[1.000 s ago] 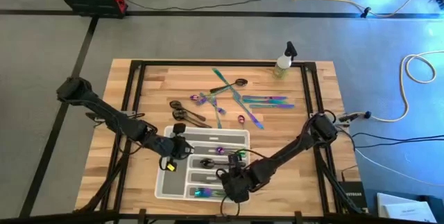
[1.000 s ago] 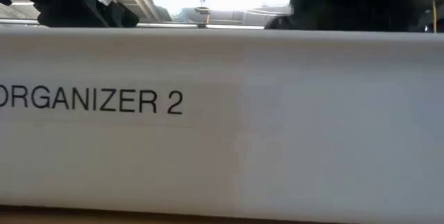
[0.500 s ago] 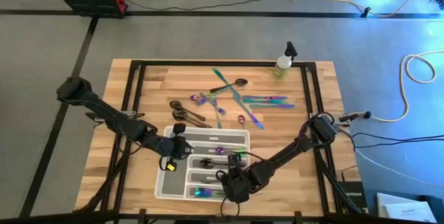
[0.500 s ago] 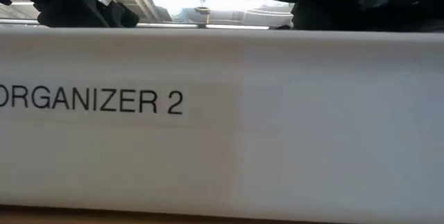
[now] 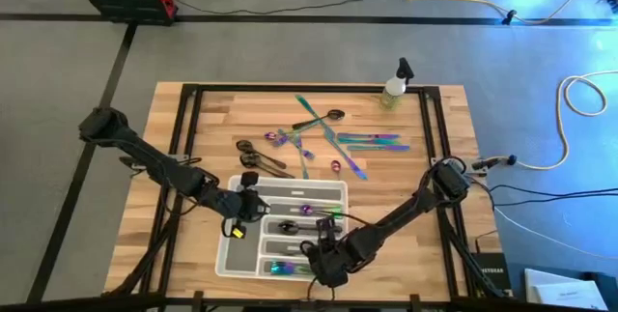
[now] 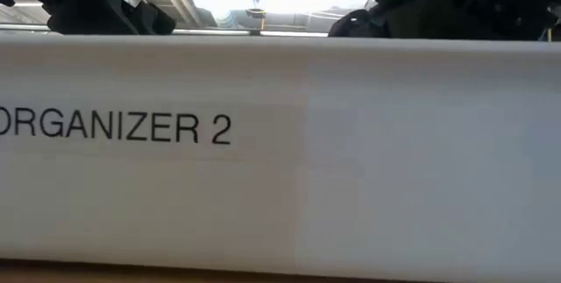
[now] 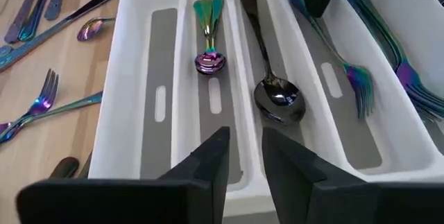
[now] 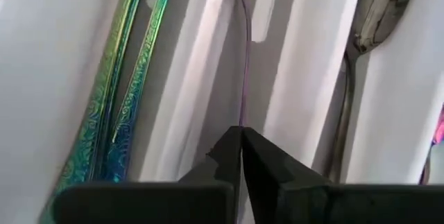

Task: Sort silverware
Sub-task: Put the blue fork into the white silverware tray

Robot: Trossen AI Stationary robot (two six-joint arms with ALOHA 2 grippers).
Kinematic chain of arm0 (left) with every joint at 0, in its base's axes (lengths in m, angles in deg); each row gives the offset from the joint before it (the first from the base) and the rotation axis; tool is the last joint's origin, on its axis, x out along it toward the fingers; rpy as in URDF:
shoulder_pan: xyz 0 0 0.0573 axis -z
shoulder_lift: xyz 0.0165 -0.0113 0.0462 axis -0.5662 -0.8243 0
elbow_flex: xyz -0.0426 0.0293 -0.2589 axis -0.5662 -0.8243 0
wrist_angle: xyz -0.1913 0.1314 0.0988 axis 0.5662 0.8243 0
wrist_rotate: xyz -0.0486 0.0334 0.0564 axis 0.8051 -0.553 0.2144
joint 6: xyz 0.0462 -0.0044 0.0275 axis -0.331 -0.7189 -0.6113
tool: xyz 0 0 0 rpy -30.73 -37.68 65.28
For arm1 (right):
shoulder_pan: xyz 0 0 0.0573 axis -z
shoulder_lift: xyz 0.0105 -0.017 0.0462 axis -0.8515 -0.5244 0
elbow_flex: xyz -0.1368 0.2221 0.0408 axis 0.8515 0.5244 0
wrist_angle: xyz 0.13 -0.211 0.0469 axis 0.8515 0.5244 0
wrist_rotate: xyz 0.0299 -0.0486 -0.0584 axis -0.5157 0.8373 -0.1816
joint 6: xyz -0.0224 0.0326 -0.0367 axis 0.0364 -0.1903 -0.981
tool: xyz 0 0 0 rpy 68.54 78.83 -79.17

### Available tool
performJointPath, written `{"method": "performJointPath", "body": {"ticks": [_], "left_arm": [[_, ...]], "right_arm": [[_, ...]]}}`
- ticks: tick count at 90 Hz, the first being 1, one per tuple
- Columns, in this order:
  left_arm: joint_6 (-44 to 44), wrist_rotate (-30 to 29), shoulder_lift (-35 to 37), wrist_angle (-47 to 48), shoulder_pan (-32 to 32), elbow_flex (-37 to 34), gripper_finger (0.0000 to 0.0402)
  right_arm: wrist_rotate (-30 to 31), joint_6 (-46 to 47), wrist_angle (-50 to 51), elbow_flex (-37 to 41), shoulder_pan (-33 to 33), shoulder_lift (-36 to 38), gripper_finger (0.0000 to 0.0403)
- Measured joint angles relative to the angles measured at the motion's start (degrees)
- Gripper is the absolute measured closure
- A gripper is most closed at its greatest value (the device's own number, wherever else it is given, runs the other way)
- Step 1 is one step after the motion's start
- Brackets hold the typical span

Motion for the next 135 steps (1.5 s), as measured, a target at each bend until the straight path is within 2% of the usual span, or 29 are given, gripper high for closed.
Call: {"method": "performJointPath", "body": {"ticks": [87, 135], "left_arm": [[0.0, 0.0, 0.0, 0.0, 0.0, 0.0, 0.0330], [0.0, 0.0, 0.0, 0.0, 0.0, 0.0, 0.0330]], "right_arm": [[1.9, -0.1, 0.0, -0.2, -0.8, 0.0, 0.0403], [-0.4, 0.7, 0.3, -0.2, -0.7, 0.1, 0.0403]]}}
